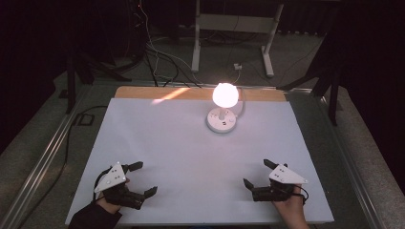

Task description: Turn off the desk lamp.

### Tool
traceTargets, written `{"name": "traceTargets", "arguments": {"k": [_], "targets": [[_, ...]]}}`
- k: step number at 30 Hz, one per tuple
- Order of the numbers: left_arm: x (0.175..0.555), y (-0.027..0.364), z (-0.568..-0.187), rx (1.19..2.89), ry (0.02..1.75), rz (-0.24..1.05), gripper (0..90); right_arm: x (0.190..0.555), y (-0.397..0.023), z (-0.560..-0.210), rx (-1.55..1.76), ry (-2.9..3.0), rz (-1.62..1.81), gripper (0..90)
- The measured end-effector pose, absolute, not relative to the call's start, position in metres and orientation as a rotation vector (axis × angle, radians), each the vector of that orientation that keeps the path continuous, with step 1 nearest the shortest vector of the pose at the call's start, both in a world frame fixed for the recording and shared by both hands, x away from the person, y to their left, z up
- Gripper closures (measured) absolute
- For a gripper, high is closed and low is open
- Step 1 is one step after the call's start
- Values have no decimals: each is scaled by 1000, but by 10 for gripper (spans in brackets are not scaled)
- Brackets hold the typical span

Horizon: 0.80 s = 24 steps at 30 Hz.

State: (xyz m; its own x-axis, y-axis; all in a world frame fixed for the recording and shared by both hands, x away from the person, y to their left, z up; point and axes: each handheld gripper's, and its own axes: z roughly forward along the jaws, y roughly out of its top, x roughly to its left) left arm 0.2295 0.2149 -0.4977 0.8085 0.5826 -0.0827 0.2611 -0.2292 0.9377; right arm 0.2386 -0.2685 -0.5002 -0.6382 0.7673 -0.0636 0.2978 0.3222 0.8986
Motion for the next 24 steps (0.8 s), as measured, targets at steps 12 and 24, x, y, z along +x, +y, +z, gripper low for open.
{"name": "traceTargets", "arguments": {"k": [12,24], "targets": [[230,214,-498,1821,659,330,5,238,-269,-496,960,2126,1242,0],[230,215,-497,1812,660,333,5,239,-268,-493,991,2098,1228,0]]}}
